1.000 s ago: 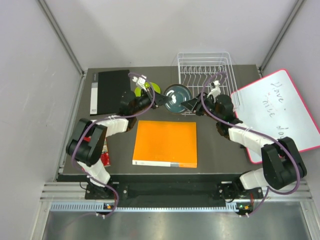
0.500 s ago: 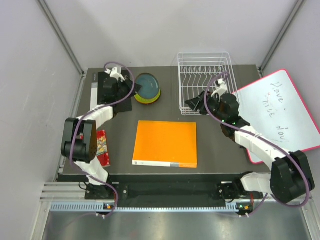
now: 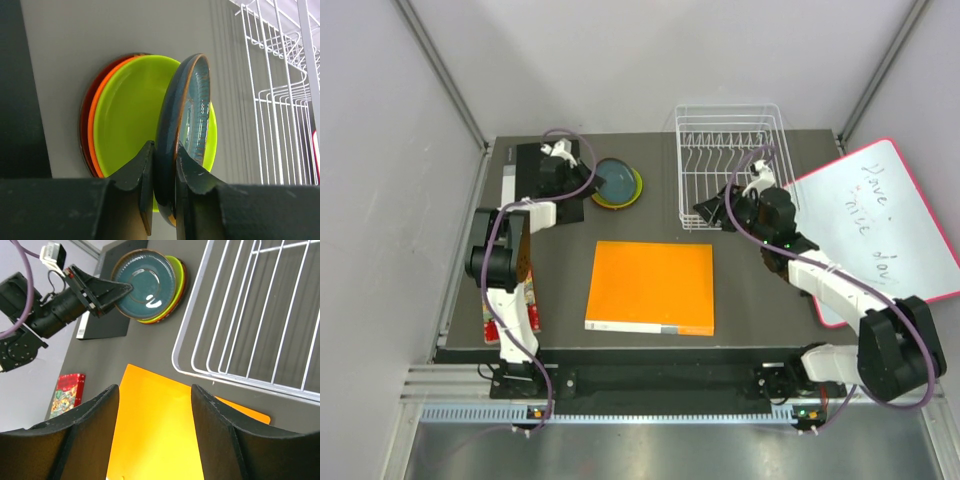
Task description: Unload the plates from the dish rack
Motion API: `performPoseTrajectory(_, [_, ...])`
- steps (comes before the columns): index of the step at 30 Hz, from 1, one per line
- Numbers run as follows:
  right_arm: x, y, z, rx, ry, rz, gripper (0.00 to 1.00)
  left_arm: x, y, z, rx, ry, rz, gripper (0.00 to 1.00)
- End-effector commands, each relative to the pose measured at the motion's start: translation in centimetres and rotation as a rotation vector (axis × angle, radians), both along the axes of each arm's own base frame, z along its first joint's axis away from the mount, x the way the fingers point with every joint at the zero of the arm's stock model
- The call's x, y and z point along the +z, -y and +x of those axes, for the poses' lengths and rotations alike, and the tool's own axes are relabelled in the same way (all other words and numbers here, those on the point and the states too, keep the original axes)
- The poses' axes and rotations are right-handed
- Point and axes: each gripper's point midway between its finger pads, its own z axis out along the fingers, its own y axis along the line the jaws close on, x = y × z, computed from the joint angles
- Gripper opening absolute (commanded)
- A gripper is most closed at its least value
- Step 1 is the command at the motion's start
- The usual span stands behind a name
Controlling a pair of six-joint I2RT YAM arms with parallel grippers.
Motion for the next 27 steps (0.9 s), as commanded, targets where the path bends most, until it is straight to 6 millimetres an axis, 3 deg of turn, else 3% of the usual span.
performPoseTrajectory(1, [-0.6,-0.2,0.7,0.018,0.018,-0.007,0.59,4.2,-0.3,2.6,-0.005,0.155,-0.006,0.00])
performPoseTrajectory(4, [-1.4,-0.4,0.7,0.025,0.001,-0.009,0.59,3.7,-0.3,2.7,-0.025,0.143,-0.004,0.00])
performPoseTrajectory(6, [-1.9,-0.4,0.7,0.024,-0.011,-0.010,0.59,3.4,-0.4,2.4,-0.035,0.135,-0.013,0.21])
performPoseTrajectory(11, [-2.0,-0.3,0.3,0.026,-0.016,-0.008,0.59,2.9,-0.4,1.7,-0.045,0.115,-0.015,0.42])
performPoseTrajectory(13, [-1.9,-0.2,0.2,0.025,-0.013,-0.009,0.59,3.0,-0.5,1.4,-0.044,0.110,-0.008,0.62])
performPoseTrajectory(17, [-2.0,0.6,-0.2,0.002,-0.009,-0.042,0.59,3.2,-0.6,0.5,-0.052,0.108,0.006,0.83])
performPoseTrajectory(18, [-2.3,0.8,-0.3,-0.003,-0.011,-0.061,0.60,3.4,-0.6,0.3,-0.057,0.110,0.009,0.99])
performPoseTrajectory(24, [-2.3,2.1,-1.0,-0.042,-0.001,-0.107,0.60,4.1,-1.8,-0.7,-0.018,0.083,0.097,0.99])
performPoseTrajectory(27, [-2.1,3.0,-1.5,-0.067,0.009,-0.135,0.60,5.3,-2.6,-1.3,0.012,0.086,0.140,0.99])
